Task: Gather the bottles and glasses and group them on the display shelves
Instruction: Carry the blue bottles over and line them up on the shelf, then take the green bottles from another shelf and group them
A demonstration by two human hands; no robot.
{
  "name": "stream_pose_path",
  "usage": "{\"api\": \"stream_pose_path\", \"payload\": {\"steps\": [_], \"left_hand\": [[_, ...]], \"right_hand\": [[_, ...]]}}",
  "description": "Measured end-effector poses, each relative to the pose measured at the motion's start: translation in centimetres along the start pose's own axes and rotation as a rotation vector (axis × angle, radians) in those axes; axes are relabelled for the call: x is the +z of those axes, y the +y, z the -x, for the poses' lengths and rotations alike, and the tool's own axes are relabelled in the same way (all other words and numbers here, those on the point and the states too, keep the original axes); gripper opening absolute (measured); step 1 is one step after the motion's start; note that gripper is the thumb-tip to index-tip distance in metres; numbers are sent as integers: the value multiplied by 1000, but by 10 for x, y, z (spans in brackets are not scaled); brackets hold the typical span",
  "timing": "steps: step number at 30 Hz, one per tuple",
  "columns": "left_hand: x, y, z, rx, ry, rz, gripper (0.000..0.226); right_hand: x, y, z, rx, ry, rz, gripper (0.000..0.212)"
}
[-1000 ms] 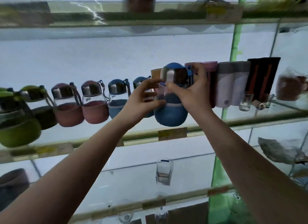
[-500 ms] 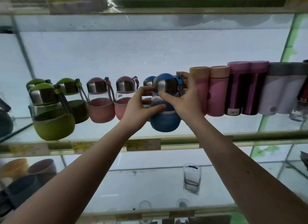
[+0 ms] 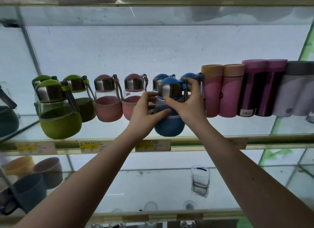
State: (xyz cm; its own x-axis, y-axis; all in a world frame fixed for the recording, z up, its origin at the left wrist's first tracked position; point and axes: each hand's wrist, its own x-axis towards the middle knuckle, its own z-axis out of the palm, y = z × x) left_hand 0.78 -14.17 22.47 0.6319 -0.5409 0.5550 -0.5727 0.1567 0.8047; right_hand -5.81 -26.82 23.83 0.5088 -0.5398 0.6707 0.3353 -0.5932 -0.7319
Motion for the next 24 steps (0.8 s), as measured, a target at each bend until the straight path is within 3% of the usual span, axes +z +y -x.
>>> {"api": "stream_pose_path", "payload": {"steps": [5,10,16,20,24], "left_hand": [[0,0,0,-7,-8,-22,50],[-2,12,-8,55,16,-63,64],[6,44,-17,255,183,-320,52],[33,63,-21,394,158,-407,52],[82,80,-17,411,89,-341,50]], "right_hand": [[-2,-1,1,31,-29,-30,71],[-10,-1,2,97,-73,-96,78],[-43,-15,4,154,9,-198,52],[-76,-22,8,145,74,-202,45],[-122,-25,14,108,147,-223,38]]}}
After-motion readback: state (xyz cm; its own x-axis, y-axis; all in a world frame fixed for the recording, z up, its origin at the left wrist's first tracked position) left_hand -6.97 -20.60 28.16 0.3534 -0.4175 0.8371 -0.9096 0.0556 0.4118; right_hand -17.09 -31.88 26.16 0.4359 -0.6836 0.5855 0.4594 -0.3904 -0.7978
